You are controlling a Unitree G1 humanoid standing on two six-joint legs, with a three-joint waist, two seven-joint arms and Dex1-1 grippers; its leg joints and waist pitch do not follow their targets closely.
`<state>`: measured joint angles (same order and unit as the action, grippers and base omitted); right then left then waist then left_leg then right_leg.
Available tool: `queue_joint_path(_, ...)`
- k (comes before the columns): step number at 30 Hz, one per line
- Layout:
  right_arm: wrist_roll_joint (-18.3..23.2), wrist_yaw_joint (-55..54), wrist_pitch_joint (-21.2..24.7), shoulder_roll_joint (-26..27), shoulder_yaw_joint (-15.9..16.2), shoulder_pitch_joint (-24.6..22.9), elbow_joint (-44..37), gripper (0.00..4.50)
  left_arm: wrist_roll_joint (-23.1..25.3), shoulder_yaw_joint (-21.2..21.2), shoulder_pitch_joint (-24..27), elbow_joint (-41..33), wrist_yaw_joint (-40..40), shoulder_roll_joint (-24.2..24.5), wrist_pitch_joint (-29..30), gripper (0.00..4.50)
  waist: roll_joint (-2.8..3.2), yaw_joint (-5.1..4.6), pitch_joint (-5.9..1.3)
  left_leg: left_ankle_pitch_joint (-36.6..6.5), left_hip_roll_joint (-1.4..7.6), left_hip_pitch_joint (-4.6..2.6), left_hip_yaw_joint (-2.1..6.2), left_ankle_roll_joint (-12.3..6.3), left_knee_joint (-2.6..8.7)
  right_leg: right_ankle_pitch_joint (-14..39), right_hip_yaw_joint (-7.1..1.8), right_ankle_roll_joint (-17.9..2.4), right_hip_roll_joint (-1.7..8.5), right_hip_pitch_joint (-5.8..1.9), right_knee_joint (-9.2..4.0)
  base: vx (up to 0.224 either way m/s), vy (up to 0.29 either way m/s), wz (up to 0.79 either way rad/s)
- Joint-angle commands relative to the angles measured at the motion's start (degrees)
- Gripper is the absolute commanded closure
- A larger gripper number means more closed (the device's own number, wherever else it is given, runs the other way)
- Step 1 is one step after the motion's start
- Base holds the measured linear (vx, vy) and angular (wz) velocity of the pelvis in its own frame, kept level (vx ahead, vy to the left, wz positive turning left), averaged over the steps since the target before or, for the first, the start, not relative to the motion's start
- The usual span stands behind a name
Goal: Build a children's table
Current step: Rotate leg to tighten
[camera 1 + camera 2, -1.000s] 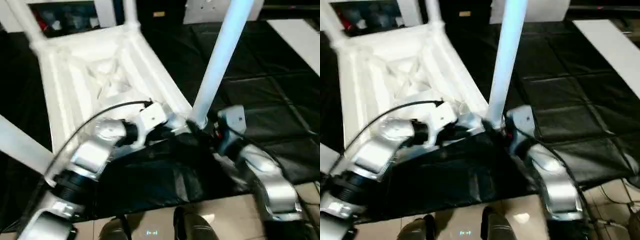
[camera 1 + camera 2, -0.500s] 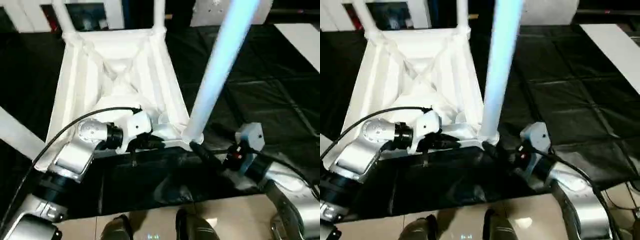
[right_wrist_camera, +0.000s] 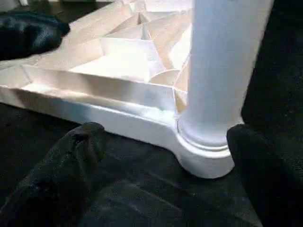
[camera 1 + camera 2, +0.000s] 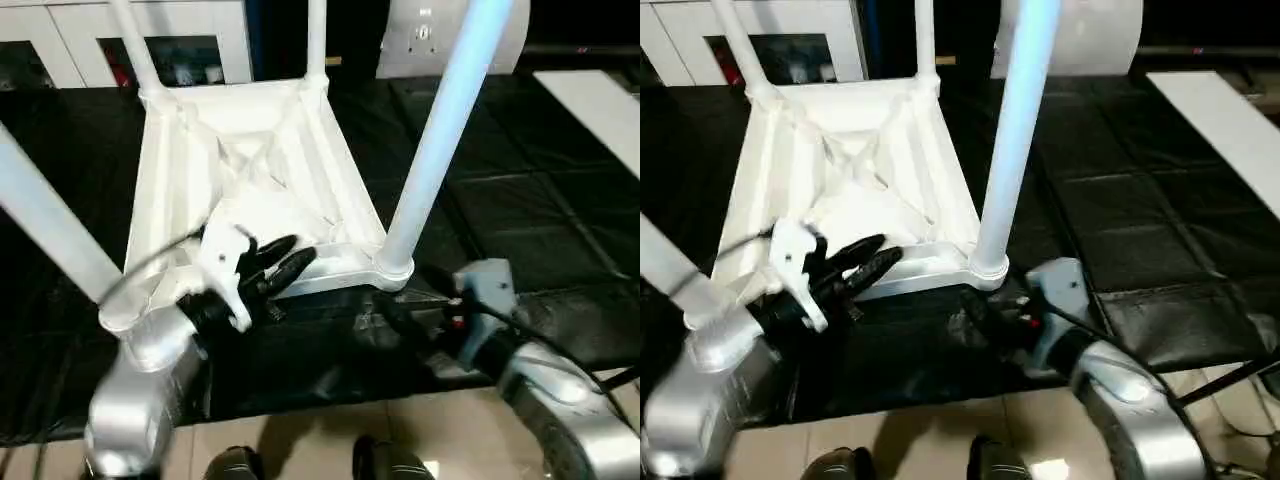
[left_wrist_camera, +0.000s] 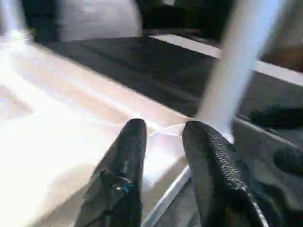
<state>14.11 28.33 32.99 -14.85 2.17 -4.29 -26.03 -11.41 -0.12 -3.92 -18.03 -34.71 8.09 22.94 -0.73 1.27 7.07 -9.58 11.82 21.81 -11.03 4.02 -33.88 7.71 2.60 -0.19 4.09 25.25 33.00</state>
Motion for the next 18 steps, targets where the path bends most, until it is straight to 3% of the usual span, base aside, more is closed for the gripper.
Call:
queue_joint_path(1, -0.53, -1.17, 1.77, 0.14, 0.72, 0.49, -0.89, 0.00, 1.36, 0.04, 0.48, -1.71, 3.54, 0.09, 0.89, 2.81, -0.24, -0.47, -3.49, -23.64, 0.03, -1.62, 0.82, -0.51, 3.45, 42.00, -0.50, 0.72, 1.74, -1.39, -7.00, 0.000, 0.000, 0.00)
queue_joint_path(2, -0.09, -1.22, 1.88, 0.59, 1.31, 0.89, -0.60, 0.00, 3.15, -0.80, 1.82, -2.59, 5.89, -0.60, 1.16, 2.69, -0.74, -0.84, -3.40, -25.10, -0.23, -1.58, 1.15, -0.33, 3.31, 44.64, 0.14, 2.66, 1.72, -1.34, -7.54, 0.000, 0.000, 0.00)
queue_joint_path(3, -0.21, -1.09, 0.78, 1.00, 2.03, 1.24, -0.16, 0.00, 5.16, -1.49, 2.54, -2.70, 7.75, -1.22, 1.02, 2.54, -0.57, -1.56, -3.23, -25.33, 0.07, -1.47, 1.62, -0.97, 3.44, 42.00, 1.07, 2.69, 1.53, -1.24, -8.41, 0.000, 0.000, 0.00)
queue_joint_path(4, -0.21, -1.09, 0.78, 1.00, 2.03, 1.24, -0.16, 0.00, 5.16, -1.49, 2.54, -2.70, 7.75, -1.22, 1.02, 2.54, -0.57, -1.56, -3.23, -25.33, 0.07, -1.47, 1.62, -0.97, 3.44, 42.00, 1.07, 2.69, 1.53, -1.24, -8.41, 0.000, 0.000, 0.00)
queue_joint_path(5, -1.08, -1.39, 0.21, 1.27, 3.22, 1.79, 0.60, 0.00, 6.57, -1.65, 2.72, -2.86, 10.30, -2.63, 1.72, 2.46, -0.54, -2.20, -3.47, -23.06, 0.57, -0.19, 1.99, -2.59, 4.14, 35.69, 1.88, 1.13, 1.35, -2.34, -8.28, 0.000, 0.000, 0.00)
queue_joint_path(7, -2.14, -2.75, 1.16, 1.73, 3.84, 2.96, 1.86, 0.00, 8.58, -1.67, 2.58, -2.46, 13.11, -3.52, 2.64, 2.16, 0.20, -2.79, -3.18, -27.73, 1.90, -0.43, 2.49, -3.58, 5.52, 29.80, 3.24, -1.34, 1.13, -3.07, -7.63, -0.052, 0.044, -0.03)
queue_joint_path(8, -2.34, -3.41, 1.79, 1.96, 3.99, 3.36, 2.10, 0.00, 8.57, -1.61, 2.97, -2.75, 13.67, -3.89, 2.49, 2.16, 0.25, -3.09, -2.98, -30.11, 2.27, -0.37, 2.63, -3.44, 6.09, 29.10, 3.61, -1.35, 1.08, -3.37, -7.20, -0.084, 0.048, -0.04)
queue_joint_path(9, -3.39, -4.36, 1.74, 1.95, 4.32, 4.02, 2.79, 0.00, 8.80, -1.65, 4.35, -3.77, 14.71, -4.41, 1.64, 2.08, 0.77, -2.52, -2.08, -43.15, 5.16, 0.47, 3.08, -0.40, 10.51, 26.20, 3.64, -1.14, 0.54, -5.71, -0.78, -0.057, 0.023, -0.02)
queue_joint_path(10, -3.83, -4.81, 1.75, 1.90, 4.51, 4.25, 2.94, 0.00, 8.72, -1.78, 5.06, -4.39, 15.33, -4.52, 1.26, 2.01, 0.77, -2.52, -2.08, -43.15, 5.16, 0.47, 3.08, -0.40, 10.51, 26.20, 3.64, -1.14, 0.54, -5.71, -0.78, -0.099, 0.000, 0.01)
queue_joint_path(11, -4.21, -4.97, 1.05, 1.77, 4.55, 4.41, 3.39, 0.00, 8.55, -1.75, 6.28, -5.48, 16.14, -4.81, 0.72, 2.01, 1.23, 1.34, -1.33, -51.34, 6.09, 4.57, 0.49, 1.45, 14.04, 18.31, 3.06, -1.79, 0.19, -8.44, 9.00, -0.055, -0.068, 0.17)
queue_joint_path(12, -4.41, -5.06, 0.54, 1.70, 4.58, 4.48, 3.66, 0.00, 8.44, -1.80, 7.09, -6.24, 16.88, -4.97, 0.42, 1.88, -0.79, 3.07, -1.82, -45.51, 5.29, 2.59, -1.97, 0.86, 11.16, 28.62, -2.31, 0.70, 0.58, -6.41, 11.05, -0.055, -0.068, 0.17)
queue_joint_path(13, -2.33, -4.47, 0.94, 2.55, 3.42, 4.54, 4.02, 0.00, 8.63, -1.60, 7.82, -6.95, 17.74, -5.13, 0.23, 1.70, -5.52, 1.50, -2.61, -24.92, -1.31, -6.13, -1.21, 1.19, -6.91, 71.18, -4.40, 8.27, 3.48, 5.88, -7.86, 0.071, -0.160, 0.15)
queue_joint_path(14, -0.22, -3.54, 0.17, 3.42, 2.45, 5.03, 4.88, 0.00, 9.75, -1.28, 8.98, -7.94, 18.79, -5.01, -0.05, 1.70, -3.63, 1.37, -2.56, -12.79, -2.64, -3.44, 1.39, -1.37, -7.92, 76.29, -7.86, 7.46, 5.79, 3.41, -7.87, 0.105, -0.109, -0.04)
queue_joint_path(15, -0.12, -3.23, -0.70, 3.54, 2.50, 5.36, 5.30, 0.00, 10.27, -1.10, 9.45, -8.27, 18.99, -4.75, -0.20, 1.59, -3.05, 2.27, -2.78, -4.72, -2.74, 0.72, 4.27, -1.77, -6.67, 70.48, -9.97, 5.24, 7.46, -1.92, -6.48, 0.105, -0.109, -0.04)
queue_joint_path(16, -0.42, -2.72, -1.41, 3.29, 3.03, 5.70, 5.57, 0.00, 10.63, -0.86, 9.77, -8.42, 19.09, -4.49, -0.34, 1.50, -2.24, 2.86, -3.41, -6.03, -0.52, 0.34, 4.84, 1.40, -1.26, 50.98, -6.94, 2.26, 5.14, -2.91, -2.71, 0.000, 0.000, 0.00)
queue_joint_path(17, -0.95, -2.33, -2.33, 2.98, 3.64, 6.10, 5.90, 0.00, 10.48, -0.65, 10.02, -8.59, 19.07, -4.52, -0.37, 1.39, -1.06, 2.31, -4.23, -11.82, 0.52, -1.64, 4.41, 2.43, 1.33, 30.35, -4.33, -1.75, 1.30, -1.87, -0.52, -0.025, -0.003, 0.18)
queue_joint_path(18, -1.16, -1.96, -3.71, 3.05, 4.01, 6.72, 6.43, 0.00, 10.05, -0.49, 10.17, -8.77, 18.87, -4.57, 0.17, 1.32, -0.81, 1.82, -4.22, -13.78, 0.78, -1.36, 4.47, 2.42, 2.06, 23.07, -4.04, -3.68, 0.98, -2.39, -0.05, -0.025, -0.003, 0.18)
